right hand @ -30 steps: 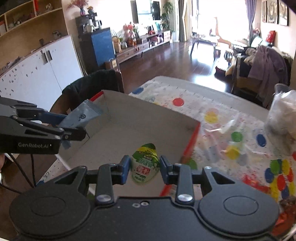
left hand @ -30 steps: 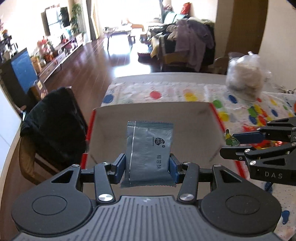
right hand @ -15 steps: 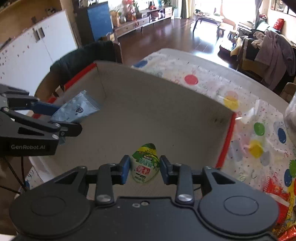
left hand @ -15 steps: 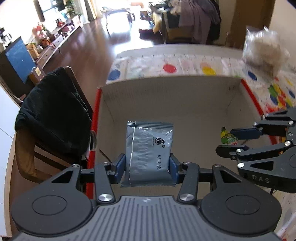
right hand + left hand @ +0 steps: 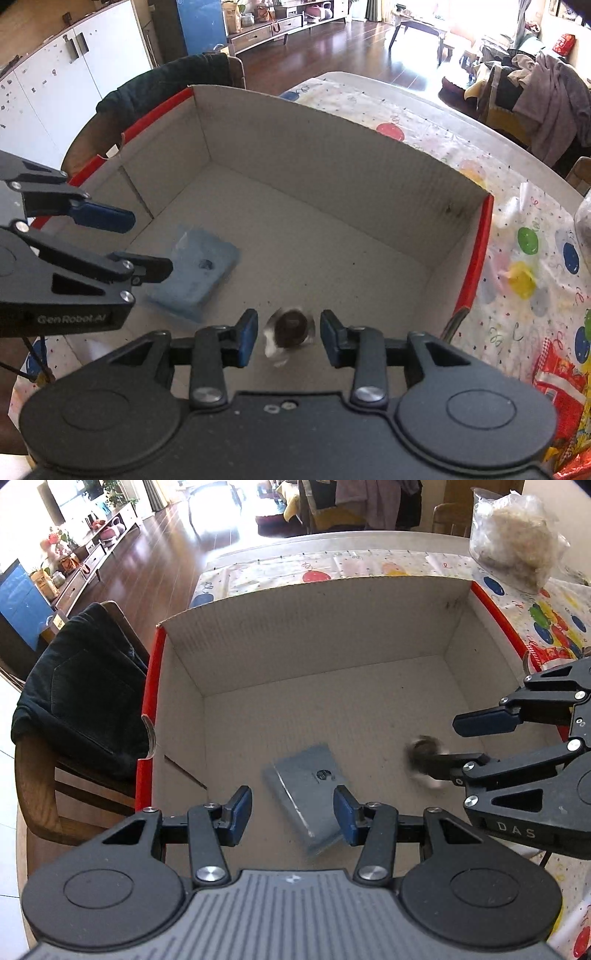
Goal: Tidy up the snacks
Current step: 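Carry the blue packet and drink cup into the cardboard box while opening both tools, then withdraw both tools from the box back toward the snacks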
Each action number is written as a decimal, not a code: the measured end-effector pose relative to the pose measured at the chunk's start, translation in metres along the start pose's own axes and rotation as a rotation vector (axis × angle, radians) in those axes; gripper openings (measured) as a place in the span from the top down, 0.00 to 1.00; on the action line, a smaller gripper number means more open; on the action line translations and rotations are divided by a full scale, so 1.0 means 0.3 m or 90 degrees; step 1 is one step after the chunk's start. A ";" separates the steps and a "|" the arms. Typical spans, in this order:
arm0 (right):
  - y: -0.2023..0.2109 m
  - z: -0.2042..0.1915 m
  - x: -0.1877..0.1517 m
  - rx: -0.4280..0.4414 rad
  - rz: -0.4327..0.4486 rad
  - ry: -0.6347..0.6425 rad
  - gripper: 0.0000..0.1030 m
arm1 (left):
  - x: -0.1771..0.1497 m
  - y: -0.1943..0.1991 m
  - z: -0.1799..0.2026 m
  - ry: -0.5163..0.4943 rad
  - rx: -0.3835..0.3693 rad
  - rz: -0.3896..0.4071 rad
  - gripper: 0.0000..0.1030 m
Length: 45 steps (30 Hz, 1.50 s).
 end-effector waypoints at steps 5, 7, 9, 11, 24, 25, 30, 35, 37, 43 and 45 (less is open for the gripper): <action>0.028 0.016 0.013 0.008 0.012 -0.011 0.63 | -0.014 0.020 -0.005 0.005 -0.006 0.005 0.48; 0.051 0.027 0.015 0.008 0.022 -0.016 0.60 | -0.023 0.037 -0.003 0.007 -0.012 0.012 0.46; 0.069 0.041 0.014 0.008 0.028 -0.027 0.59 | -0.023 0.050 -0.001 0.010 -0.013 0.019 0.44; 0.090 0.060 0.010 0.010 0.035 -0.042 0.57 | -0.026 0.073 0.003 0.012 -0.017 0.029 0.44; 0.281 0.163 -0.042 0.024 0.106 -0.110 0.42 | 0.004 0.243 0.102 0.004 -0.011 0.125 0.40; 0.300 0.173 -0.048 0.024 0.116 -0.115 0.36 | 0.008 0.259 0.117 0.004 -0.013 0.134 0.39; 0.387 0.214 -0.083 0.025 0.150 -0.127 0.31 | 0.025 0.320 0.187 -0.001 -0.021 0.170 0.36; 0.464 0.253 -0.119 0.023 0.178 -0.134 0.25 | 0.038 0.364 0.273 -0.016 -0.036 0.197 0.31; 0.491 0.267 -0.137 0.021 0.188 -0.137 0.21 | 0.039 0.376 0.302 -0.020 -0.039 0.206 0.29; 0.552 0.329 -0.198 0.012 0.211 -0.145 0.14 | 0.037 0.394 0.406 -0.035 -0.053 0.227 0.25; 0.564 0.351 -0.222 0.007 0.215 -0.147 0.13 | 0.032 0.398 0.445 -0.045 -0.056 0.236 0.22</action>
Point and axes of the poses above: each gripper's, at about its wrist camera, not at the fingertips, and y roughly against the way its jaws point, z to its right, x to its top, the point moved 6 cm from there along -y, roughly the way its jaws point, and after that the axes turned 9 degrees about -x, right-handed, at the moved point
